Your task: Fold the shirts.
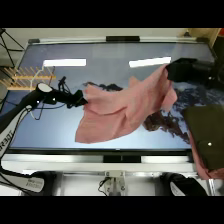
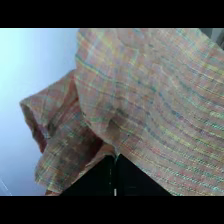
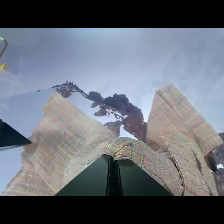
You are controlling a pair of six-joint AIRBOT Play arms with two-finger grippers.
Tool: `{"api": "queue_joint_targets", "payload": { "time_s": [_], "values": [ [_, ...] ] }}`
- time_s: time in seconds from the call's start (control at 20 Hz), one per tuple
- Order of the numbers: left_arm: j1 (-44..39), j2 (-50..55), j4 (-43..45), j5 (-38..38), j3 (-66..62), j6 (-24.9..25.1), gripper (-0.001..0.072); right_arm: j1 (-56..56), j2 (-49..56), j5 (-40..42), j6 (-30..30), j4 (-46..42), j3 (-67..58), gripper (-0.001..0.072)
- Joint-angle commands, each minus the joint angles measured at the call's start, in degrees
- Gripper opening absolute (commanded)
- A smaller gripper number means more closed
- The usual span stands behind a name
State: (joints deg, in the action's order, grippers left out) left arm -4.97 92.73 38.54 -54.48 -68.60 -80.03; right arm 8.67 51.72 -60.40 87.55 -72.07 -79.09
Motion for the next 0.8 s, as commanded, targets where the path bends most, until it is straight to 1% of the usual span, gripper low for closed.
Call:
{"api": "queue_joint_targets", "payload": {
  "time_s": [0.0,0.1,0.2,0.3,0.45,0.5,0.6,0.7,0.75],
  "values": [
    [1.44,-4.48,0.04,-0.55,-2.84,5.57,0.0024,0.02,-0.07,2.29,-2.12,-0.52,-0.07,0.0042],
    [3.13,-10.14,0.04,-0.46,-7.32,7.52,0.0024,0.02,-0.55,9.55,-4.85,-0.72,-0.81,0.0042],
    [5.84,-17.84,0.04,0.13,-15.41,8.87,0.0024,0.02,-1.55,19.02,-5.11,-3.32,-3.28,0.0042],
    [9.05,-25.73,0.04,2.05,-24.15,8.83,0.0024,0.02,-3.02,25.42,-5.09,-7.04,-7.17,0.0042],
    [14.23,-38.29,0.04,9.05,-33.42,8.24,0.0024,0.02,-6.03,26.51,-4.85,-9.27,-13.4,0.0042],
    [15.21,-42.4,0.04,12.02,-34.05,8.44,0.0025,0.02,-7.52,26.49,-3.76,-9.27,-14.73,0.0042],
    [15.91,-48.72,0.07,14.71,-34.05,8.17,0.0025,0.02,-10.56,26.36,-1.49,-9.25,-15.58,0.0042],
    [16.17,-53.31,2.32,15.65,-34.05,5.2,0.0025,0.02,-13.88,23.37,-0.74,-9.4,-15.58,0.0042],
    [16.24,-55.01,5.62,15.69,-34.05,3.15,0.0024,0.02,-15.41,21.11,-0.74,-10.1,-15.58,0.0042]
  ]
}}
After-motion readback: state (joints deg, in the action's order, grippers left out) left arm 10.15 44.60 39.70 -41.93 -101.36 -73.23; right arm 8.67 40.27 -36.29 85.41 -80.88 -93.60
